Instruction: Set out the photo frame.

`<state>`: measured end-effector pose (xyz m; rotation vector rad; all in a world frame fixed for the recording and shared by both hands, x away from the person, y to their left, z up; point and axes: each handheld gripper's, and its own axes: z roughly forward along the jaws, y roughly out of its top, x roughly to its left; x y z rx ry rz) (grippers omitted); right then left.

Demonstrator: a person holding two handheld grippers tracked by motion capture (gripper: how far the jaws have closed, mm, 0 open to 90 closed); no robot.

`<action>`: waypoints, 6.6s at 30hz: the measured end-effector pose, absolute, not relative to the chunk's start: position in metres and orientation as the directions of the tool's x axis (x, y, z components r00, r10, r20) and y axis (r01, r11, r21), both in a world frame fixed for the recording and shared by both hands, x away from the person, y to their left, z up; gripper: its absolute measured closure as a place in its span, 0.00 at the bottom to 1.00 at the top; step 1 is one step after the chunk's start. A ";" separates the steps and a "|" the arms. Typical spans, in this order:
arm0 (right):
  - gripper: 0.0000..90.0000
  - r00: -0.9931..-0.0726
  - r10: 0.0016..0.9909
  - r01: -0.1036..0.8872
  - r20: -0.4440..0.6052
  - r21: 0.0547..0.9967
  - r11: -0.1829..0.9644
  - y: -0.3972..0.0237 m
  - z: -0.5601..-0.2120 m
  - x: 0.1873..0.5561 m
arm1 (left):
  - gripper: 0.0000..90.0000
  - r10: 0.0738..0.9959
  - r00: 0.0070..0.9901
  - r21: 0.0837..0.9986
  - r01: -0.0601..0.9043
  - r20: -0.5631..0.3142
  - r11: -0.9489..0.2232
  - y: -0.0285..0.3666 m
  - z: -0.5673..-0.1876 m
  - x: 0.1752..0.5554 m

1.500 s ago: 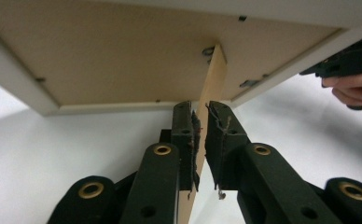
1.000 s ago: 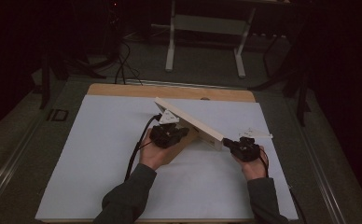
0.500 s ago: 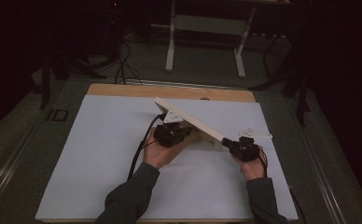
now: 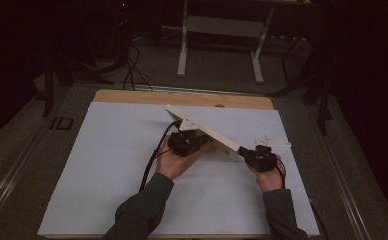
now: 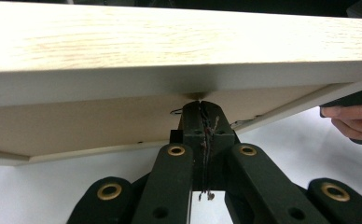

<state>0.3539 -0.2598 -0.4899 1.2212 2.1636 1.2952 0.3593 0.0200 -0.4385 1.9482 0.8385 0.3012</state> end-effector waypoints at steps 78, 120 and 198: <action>1.00 -0.775 0.628 0.376 0.067 0.848 0.374 -0.215 -0.473 0.325 | 1.00 0.628 0.766 0.814 0.448 -0.136 -0.370 0.030 -0.452 0.371; 1.00 -0.801 0.593 0.380 0.081 0.834 0.400 -0.192 -0.479 0.321 | 1.00 0.576 0.776 0.794 0.509 -0.257 -0.332 0.039 -0.476 0.372; 0.86 -0.799 0.598 0.386 0.062 0.815 0.432 -0.187 -0.490 0.323 | 0.55 0.676 0.719 0.817 0.483 -0.164 -0.316 0.083 -0.465 0.329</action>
